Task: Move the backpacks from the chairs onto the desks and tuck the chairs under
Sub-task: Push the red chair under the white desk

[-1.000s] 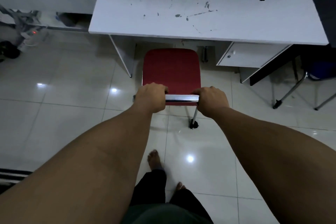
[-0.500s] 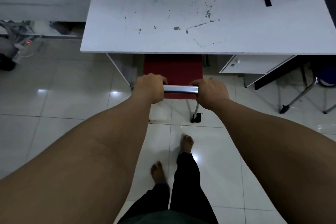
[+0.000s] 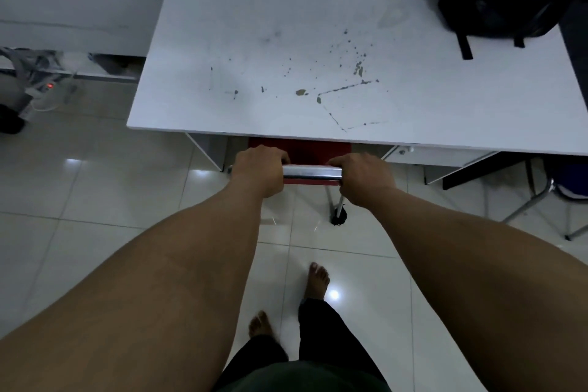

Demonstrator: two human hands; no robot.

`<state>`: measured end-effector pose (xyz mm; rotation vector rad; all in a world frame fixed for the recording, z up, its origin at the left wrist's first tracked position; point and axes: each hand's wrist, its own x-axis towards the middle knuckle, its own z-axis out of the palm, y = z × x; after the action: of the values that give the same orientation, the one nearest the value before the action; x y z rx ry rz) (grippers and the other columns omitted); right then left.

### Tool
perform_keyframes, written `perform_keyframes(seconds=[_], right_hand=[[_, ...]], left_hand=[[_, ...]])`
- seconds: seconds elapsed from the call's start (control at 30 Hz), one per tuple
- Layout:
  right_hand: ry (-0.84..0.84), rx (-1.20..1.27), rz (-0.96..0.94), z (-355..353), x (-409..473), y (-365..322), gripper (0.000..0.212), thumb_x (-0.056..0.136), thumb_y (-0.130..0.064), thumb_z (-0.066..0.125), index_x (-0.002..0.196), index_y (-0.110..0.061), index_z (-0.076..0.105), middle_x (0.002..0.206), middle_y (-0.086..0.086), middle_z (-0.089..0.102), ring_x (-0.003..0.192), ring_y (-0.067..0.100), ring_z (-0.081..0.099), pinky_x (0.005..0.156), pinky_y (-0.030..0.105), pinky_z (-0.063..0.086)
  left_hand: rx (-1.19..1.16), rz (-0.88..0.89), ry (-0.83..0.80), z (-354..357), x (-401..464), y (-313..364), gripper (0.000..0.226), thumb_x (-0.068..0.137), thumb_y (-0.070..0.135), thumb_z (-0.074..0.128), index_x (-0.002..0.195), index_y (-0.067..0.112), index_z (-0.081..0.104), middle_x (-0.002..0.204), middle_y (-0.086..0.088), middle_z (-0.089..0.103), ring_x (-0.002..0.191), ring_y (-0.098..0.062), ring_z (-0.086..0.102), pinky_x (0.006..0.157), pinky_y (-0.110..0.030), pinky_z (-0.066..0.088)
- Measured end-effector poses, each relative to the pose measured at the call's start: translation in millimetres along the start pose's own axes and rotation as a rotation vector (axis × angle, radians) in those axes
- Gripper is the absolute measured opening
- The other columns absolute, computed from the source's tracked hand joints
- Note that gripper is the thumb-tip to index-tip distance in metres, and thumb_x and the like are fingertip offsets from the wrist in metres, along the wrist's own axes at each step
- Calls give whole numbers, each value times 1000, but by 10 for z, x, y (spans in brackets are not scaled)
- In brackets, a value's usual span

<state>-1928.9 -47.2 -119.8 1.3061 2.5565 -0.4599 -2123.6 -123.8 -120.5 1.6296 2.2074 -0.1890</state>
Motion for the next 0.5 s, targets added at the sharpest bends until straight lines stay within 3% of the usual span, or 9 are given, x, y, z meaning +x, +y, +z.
perform_keyframes(seconds=[0.23, 0.4, 0.5], right_hand=[[-1, -14, -35, -105, 251, 168, 51, 80, -11, 67, 122, -38, 65, 102, -3, 71, 88, 21, 65, 66, 29, 46], [-7, -16, -23, -154, 444, 234, 53, 77, -12, 64, 122, -39, 64, 94, -2, 69, 73, 19, 54, 63, 28, 39], [-15, -43, -54, -162, 503, 214, 57, 77, -12, 63, 127, -40, 62, 95, -2, 69, 75, 20, 55, 64, 29, 40]], left_hand=[[-13, -17, -8, -70, 256, 59, 53, 74, 20, 65, 123, 39, 62, 107, 4, 68, 95, -20, 63, 75, -31, 47], [10, 0, -26, -136, 436, 31, 56, 75, 23, 65, 127, 40, 59, 112, 0, 66, 98, -23, 62, 81, -35, 52], [20, 11, -52, -185, 465, -27, 56, 75, 24, 65, 128, 40, 59, 113, 1, 67, 97, -23, 63, 81, -37, 53]])
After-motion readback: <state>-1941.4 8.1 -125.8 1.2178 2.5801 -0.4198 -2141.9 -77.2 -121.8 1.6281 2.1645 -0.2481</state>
